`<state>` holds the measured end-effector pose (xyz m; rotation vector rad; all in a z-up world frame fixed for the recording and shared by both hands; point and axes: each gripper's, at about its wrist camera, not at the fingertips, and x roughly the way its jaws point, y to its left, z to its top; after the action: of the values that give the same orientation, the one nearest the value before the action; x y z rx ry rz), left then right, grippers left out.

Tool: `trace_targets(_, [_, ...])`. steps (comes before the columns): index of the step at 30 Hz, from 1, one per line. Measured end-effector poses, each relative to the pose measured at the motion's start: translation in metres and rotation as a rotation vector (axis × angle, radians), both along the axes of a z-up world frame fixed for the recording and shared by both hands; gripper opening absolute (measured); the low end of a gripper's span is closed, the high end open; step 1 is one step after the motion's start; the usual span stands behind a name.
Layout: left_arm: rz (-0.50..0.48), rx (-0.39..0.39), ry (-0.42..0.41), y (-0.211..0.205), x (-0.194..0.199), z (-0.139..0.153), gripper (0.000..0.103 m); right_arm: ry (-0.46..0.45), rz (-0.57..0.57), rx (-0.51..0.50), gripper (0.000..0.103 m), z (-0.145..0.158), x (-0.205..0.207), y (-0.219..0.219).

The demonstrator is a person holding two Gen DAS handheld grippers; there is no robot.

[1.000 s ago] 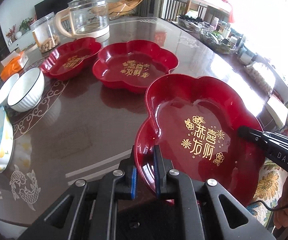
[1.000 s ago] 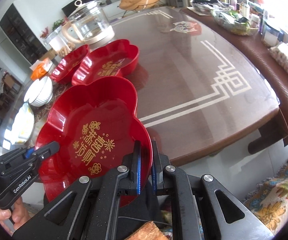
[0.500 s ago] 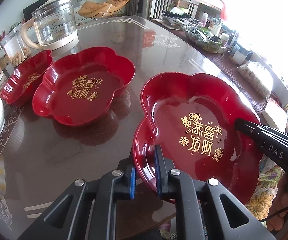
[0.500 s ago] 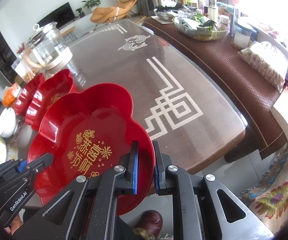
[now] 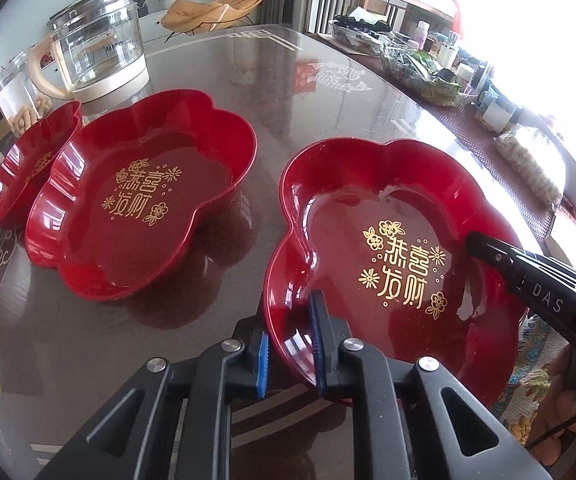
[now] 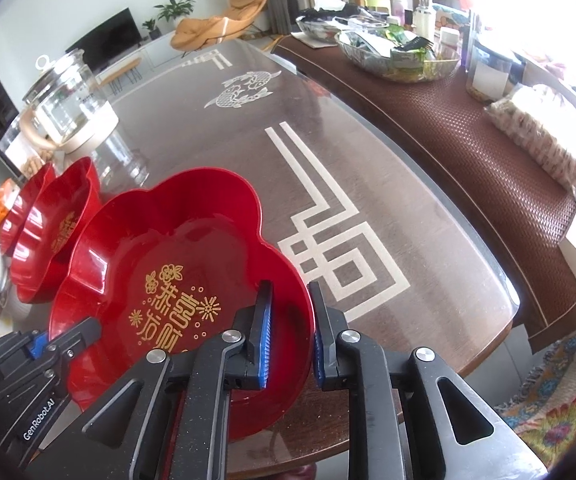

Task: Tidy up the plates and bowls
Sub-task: 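Lower the red plate onto the table and open the right gripper, then withdraw the open right gripper from the placed red plate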

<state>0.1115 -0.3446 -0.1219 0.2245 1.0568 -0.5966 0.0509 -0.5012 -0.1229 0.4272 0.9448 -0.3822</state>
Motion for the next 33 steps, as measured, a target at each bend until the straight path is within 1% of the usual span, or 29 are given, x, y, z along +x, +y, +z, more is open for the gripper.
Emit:
trace_targets(1, [-0.001, 0.000, 0.010, 0.000, 0.000, -0.001, 0.031, 0.003, -0.003, 0.010, 0.025, -0.001, 0.000, -0.001])
trace_targets(2, [0.001, 0.006, 0.012, 0.000, -0.001, -0.001, 0.049, 0.001, -0.006, 0.018, 0.028, -0.001, 0.000, -0.001])
trace_targets(3, [0.005, 0.011, 0.004, 0.001, -0.002, 0.000, 0.067, -0.004, -0.005, 0.023, 0.037, 0.000, -0.001, 0.000])
trace_targets(4, [0.012, 0.007, -0.016, 0.003, -0.005, 0.003, 0.071, -0.009, -0.005, 0.022, 0.049, 0.001, -0.001, 0.001])
trace_targets(5, [0.016, 0.002, -0.038, 0.007, -0.008, 0.007, 0.075, -0.019, -0.007, 0.018, 0.053, 0.003, -0.002, 0.002])
trace_targets(6, [0.014, 0.001, -0.051, 0.009, -0.010, 0.010, 0.076, -0.028, -0.010, 0.015, 0.055, 0.006, -0.004, 0.002])
trace_targets(10, [-0.016, 0.001, -0.079, 0.025, -0.020, 0.026, 0.076, -0.061, -0.040, 0.013, 0.056, 0.018, -0.013, 0.002])
trace_targets(12, [-0.011, 0.006, -0.109, 0.040, -0.025, 0.034, 0.081, -0.083, -0.063, -0.005, 0.056, 0.027, -0.020, 0.002])
trace_targets(15, [0.025, 0.012, -0.133, 0.069, -0.026, 0.041, 0.082, -0.118, -0.081, -0.060, 0.057, 0.045, -0.031, 0.009])
trace_targets(19, [0.107, 0.023, -0.142, 0.123, -0.022, 0.039, 0.082, -0.141, -0.034, -0.098, 0.058, 0.061, -0.040, 0.034])
trace_targets(23, [0.232, 0.061, -0.133, 0.187, -0.013, 0.025, 0.082, -0.144, 0.073, -0.108, 0.058, 0.066, -0.038, 0.081])
trace_targets(26, [0.339, 0.079, -0.102, 0.234, -0.004, 0.011, 0.082, -0.125, 0.211, -0.095, 0.059, 0.061, -0.027, 0.134])
trace_targets(28, [0.399, 0.072, -0.078, 0.260, 0.001, 0.004, 0.082, -0.107, 0.321, -0.077, 0.059, 0.054, -0.018, 0.172])
trace_targets(30, [0.443, 0.059, -0.069, 0.280, 0.005, 0.002, 0.082, -0.087, 0.409, -0.063, 0.059, 0.046, -0.008, 0.208])
trace_targets(33, [0.480, 0.062, -0.075, 0.296, 0.006, -0.001, 0.082, -0.053, 0.486, -0.032, 0.059, 0.031, 0.008, 0.243])
